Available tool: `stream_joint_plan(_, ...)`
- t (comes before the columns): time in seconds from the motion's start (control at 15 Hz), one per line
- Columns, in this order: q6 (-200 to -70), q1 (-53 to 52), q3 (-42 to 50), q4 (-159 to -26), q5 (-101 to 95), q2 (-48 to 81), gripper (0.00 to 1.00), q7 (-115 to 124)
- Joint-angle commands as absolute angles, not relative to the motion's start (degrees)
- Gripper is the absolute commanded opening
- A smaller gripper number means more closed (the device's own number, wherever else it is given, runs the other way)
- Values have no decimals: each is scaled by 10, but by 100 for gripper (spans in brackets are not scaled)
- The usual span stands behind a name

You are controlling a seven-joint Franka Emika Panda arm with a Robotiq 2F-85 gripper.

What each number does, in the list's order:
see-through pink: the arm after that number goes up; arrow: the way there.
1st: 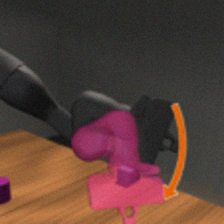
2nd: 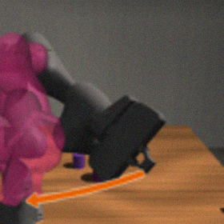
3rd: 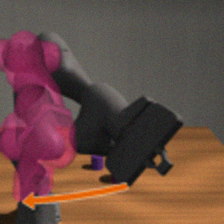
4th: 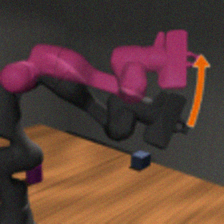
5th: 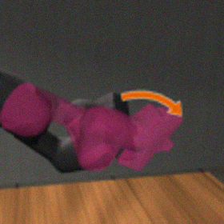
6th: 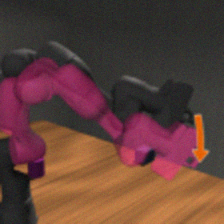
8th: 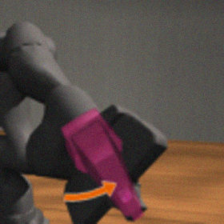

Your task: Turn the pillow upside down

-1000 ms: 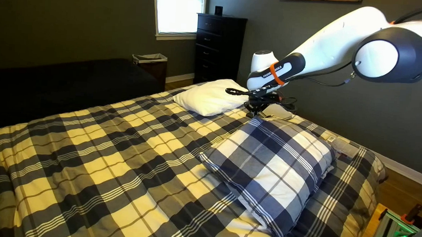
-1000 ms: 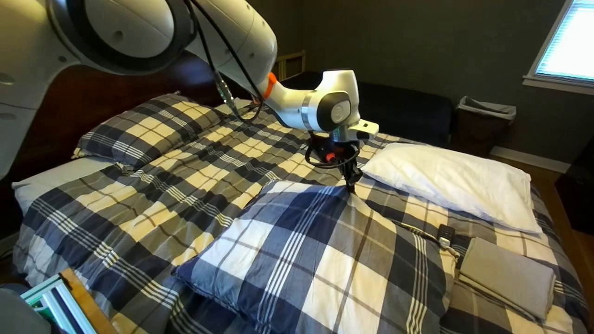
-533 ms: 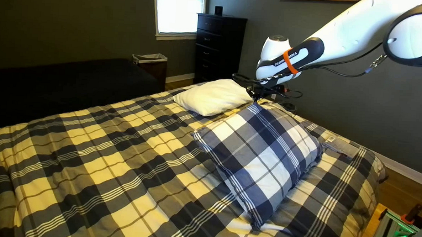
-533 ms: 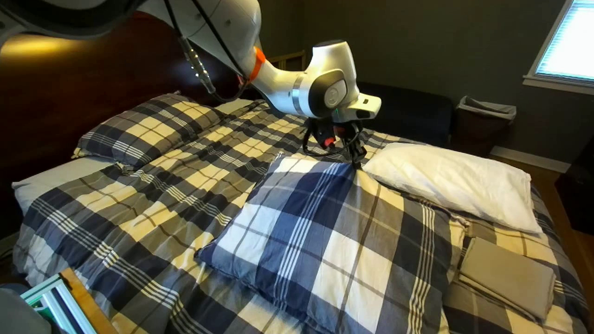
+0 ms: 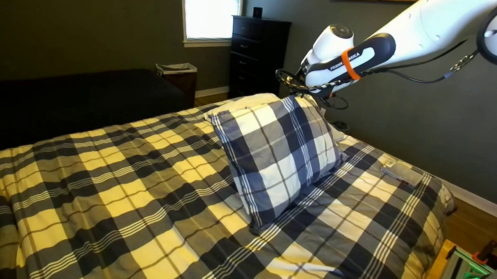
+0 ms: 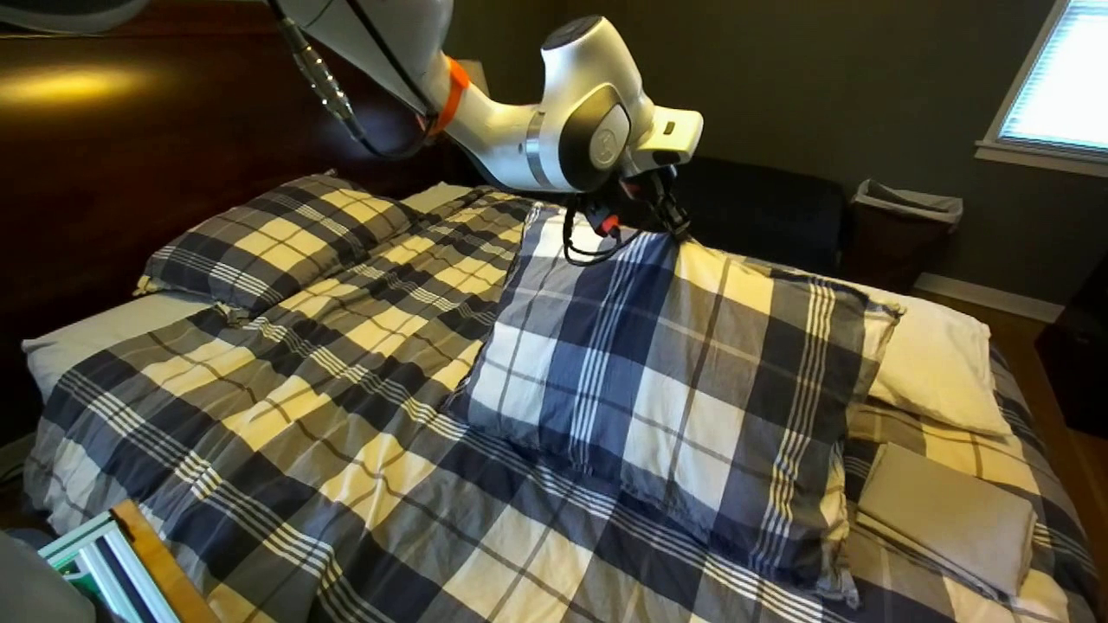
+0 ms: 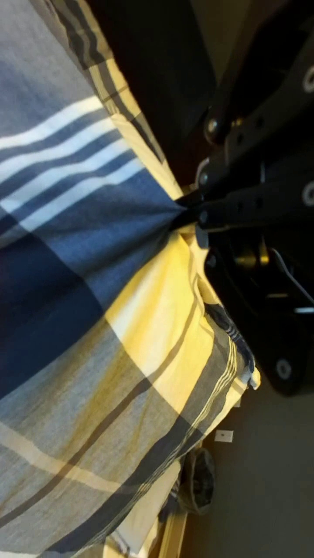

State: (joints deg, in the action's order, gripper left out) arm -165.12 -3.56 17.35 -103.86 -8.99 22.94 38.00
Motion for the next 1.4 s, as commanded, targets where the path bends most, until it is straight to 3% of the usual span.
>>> stream_joint_plan(0.0, -1763, -80, 220, -1056, -136, 219, 0, 437)
stream_joint_plan(0.73, -1761, -80, 217, -1057, -127, 239, 2, 426)
stream_joint_plan(1.33, -1745, -73, 195, -1177, -138, 163, 0, 367)
